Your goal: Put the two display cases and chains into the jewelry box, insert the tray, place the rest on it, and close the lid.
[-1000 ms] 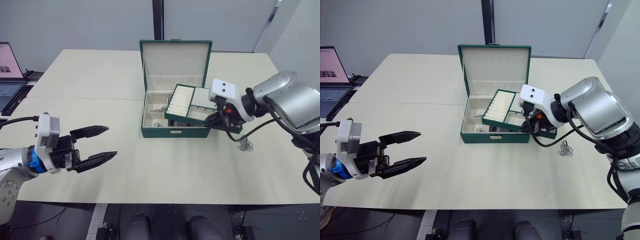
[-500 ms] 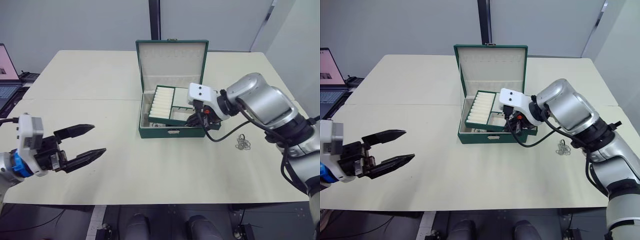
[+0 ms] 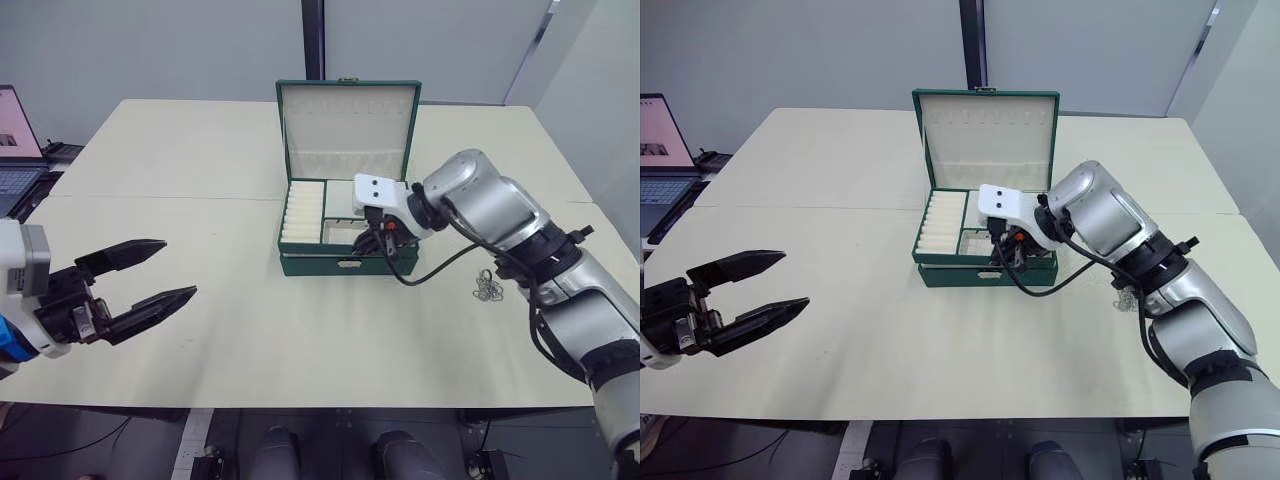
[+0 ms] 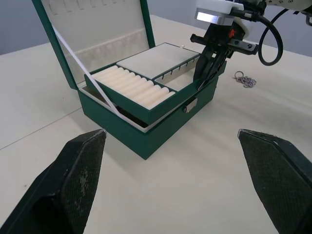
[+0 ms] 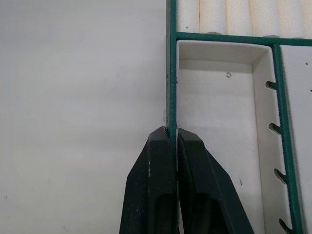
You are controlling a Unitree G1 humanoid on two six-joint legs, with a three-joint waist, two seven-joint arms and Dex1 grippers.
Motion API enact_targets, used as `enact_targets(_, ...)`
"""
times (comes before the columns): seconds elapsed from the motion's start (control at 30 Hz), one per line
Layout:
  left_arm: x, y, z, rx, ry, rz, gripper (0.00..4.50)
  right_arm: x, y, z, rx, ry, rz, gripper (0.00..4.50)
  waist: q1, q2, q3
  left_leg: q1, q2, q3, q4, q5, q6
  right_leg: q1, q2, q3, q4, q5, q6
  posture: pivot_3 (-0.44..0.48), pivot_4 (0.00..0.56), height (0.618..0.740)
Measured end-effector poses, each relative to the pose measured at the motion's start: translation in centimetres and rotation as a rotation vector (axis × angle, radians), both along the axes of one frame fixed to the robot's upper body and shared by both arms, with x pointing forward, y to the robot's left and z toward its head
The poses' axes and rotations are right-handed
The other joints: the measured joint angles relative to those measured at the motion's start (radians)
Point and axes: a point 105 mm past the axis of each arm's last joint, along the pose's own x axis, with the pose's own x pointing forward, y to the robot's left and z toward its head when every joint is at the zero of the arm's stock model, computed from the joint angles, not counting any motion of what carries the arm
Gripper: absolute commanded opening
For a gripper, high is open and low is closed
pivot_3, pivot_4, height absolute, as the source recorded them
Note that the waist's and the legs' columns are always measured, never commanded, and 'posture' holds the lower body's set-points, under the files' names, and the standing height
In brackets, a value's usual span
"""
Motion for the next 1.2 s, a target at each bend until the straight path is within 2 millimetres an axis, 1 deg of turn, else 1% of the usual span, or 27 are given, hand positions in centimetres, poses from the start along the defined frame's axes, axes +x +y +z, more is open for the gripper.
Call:
enact_targets(0.13,0.1,-0.2,0.1,0.008,-0.001,0.011,4.50,0.4,0.3,-0.5,-0.003,0.004,0.006,0.02,0.000,0.000,0.000,0.000,0.000,0.000,0.000,0.000,0.000,0.000,0.000,0.000,0.000,0.000,0.000,0.000,0.150,0.740)
enact_targets(0.23,0.1,-0.2,0.1,0.012,0.007,0.013,4.50,0.7,0.1,-0.7,-0.016,-0.005,0.000,0.02,0.000,0.000,0.000,0.000,0.000,0.000,0.000,0.000,0.000,0.000,0.000,0.000,0.000,0.000,0.000,0.000,0.150,0.740)
enact_targets(0.47,0.1,-0.2,0.1,0.012,0.010,0.010,4.50,1.2,-0.1,-0.8,-0.016,-0.004,-0.001,0.02,0.000,0.000,0.000,0.000,0.000,0.000,0.000,0.000,0.000,0.000,0.000,0.000,0.000,0.000,0.000,0.000,0.150,0.740)
enact_targets(0.67,0.0,-0.2,0.0,0.013,0.013,-0.002,4.50,1.6,0.2,-0.7,-0.014,-0.013,-0.002,0.02,0.000,0.000,0.000,0.000,0.000,0.000,0.000,0.000,0.000,0.000,0.000,0.000,0.000,0.000,0.000,0.000,0.150,0.740)
enact_targets(1.2,-0.2,0.0,-0.3,0.022,0.014,-0.008,4.50,2.1,0.3,-0.9,-0.010,-0.026,0.003,0.02,-0.001,0.000,0.000,0.000,0.000,0.000,0.000,0.000,0.000,0.000,0.000,0.000,0.000,0.000,0.000,0.000,0.150,0.740)
